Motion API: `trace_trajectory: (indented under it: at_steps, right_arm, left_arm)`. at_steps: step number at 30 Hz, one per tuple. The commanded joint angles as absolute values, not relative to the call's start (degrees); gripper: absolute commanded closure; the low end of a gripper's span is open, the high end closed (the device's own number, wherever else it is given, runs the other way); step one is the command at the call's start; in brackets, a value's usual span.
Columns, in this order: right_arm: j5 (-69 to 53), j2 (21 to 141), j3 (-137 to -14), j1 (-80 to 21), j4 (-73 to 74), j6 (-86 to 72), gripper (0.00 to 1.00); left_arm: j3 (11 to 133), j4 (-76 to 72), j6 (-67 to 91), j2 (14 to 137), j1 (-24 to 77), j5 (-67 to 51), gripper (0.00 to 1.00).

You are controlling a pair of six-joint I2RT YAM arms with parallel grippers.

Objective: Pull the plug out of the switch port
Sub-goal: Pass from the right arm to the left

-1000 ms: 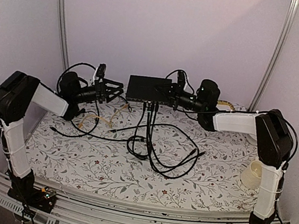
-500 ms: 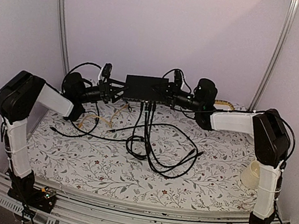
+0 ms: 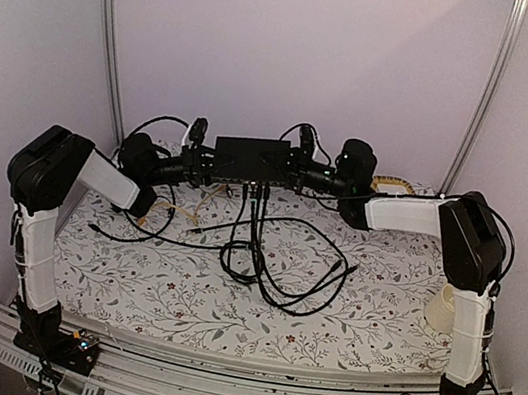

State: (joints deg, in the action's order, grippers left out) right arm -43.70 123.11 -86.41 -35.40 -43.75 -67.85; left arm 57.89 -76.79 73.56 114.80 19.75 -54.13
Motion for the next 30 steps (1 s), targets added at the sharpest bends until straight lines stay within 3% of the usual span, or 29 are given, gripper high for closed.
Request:
trace_trajectory:
  at_steps: [1, 5, 9, 18, 30]
  right_arm:
    - [-44.42, 122.71, -89.21, -36.21, -47.54, -67.21, 0.98]
    - [-44.84, 122.42, -88.59, -36.21, -46.72, -66.26, 0.98]
    - [-45.86, 121.89, -87.48, -36.05, -46.13, -65.19, 0.95]
    - [-49.52, 119.9, -84.16, -32.31, -46.6, -64.99, 0.74]
    - [-58.82, 120.36, -83.99, -26.59, -47.8, -65.95, 0.63]
  left_arm:
    - [59.51, -83.95, 78.09, 117.25, 20.79, -55.61, 0.6]
    - [59.86, -87.41, 80.47, 118.5, 20.75, -55.96, 0.76]
    - [60.08, -90.25, 82.14, 119.45, 20.44, -56.61, 1.0]
    - [60.85, -96.15, 86.96, 120.36, 18.18, -59.49, 1.0]
    - [62.2, -97.43, 89.95, 120.43, 16.3, -63.17, 1.0]
